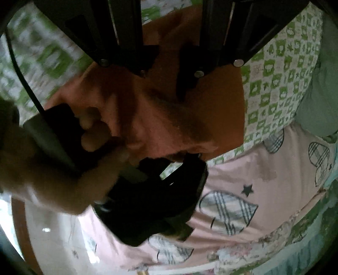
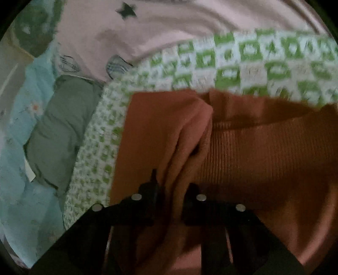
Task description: Fold small clothes
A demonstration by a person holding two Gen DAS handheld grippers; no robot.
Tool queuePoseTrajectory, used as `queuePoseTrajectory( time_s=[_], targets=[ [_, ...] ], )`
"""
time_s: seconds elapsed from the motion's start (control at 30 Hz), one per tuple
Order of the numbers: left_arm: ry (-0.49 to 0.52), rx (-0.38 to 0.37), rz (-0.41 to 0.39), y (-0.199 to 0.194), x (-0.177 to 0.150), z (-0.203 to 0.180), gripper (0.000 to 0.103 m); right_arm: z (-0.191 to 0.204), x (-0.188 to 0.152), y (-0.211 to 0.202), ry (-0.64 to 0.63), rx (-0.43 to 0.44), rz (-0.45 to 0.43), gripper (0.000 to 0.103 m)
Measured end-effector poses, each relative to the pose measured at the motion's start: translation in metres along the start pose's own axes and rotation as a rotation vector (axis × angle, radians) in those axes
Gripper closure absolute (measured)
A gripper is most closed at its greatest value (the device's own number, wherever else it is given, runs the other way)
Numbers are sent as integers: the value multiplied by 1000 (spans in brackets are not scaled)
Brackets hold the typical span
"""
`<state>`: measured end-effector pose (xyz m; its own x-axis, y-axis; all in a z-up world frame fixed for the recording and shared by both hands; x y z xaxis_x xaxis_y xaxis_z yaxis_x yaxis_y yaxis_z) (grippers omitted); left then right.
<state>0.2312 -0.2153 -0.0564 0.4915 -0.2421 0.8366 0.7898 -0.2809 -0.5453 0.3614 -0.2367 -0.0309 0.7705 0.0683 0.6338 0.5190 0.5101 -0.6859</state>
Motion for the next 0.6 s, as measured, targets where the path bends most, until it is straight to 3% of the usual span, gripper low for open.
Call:
queuePoseTrajectory(
  time_s=[0.13,0.23,0.4,0.53,0.6],
  targets=[
    [-52,-132,-8,-11,20,-30,93,-12,0,-66,-9,-36,-129,87],
    [-123,-240,63,1,23,-60,93,-43,-19,-91,-1,-139,-123,87],
    [-140,-289,162,29,6,-89,93,-92,-56,-91,82,-192,-81,87],
    [-123,-300,201,36,-4,-94,88,-98,-64,-87,64,-224,-62,87],
    [-158,-317,234,36,-8,-87,79,-101,-69,-86,71,-224,-45,75]
  ],
)
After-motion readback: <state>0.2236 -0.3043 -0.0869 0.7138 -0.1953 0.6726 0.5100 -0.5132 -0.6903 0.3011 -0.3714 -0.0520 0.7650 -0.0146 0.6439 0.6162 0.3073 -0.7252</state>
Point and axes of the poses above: each gripper's, at about its wrist camera, not at the fingertips, and y roughly the way its jaws point, z to its left, x to its top, the point moved 7 cm from there along y, roughly the way its jaws point, and after that the axes turned 15 degrees about -y, right-handed, at the moved point
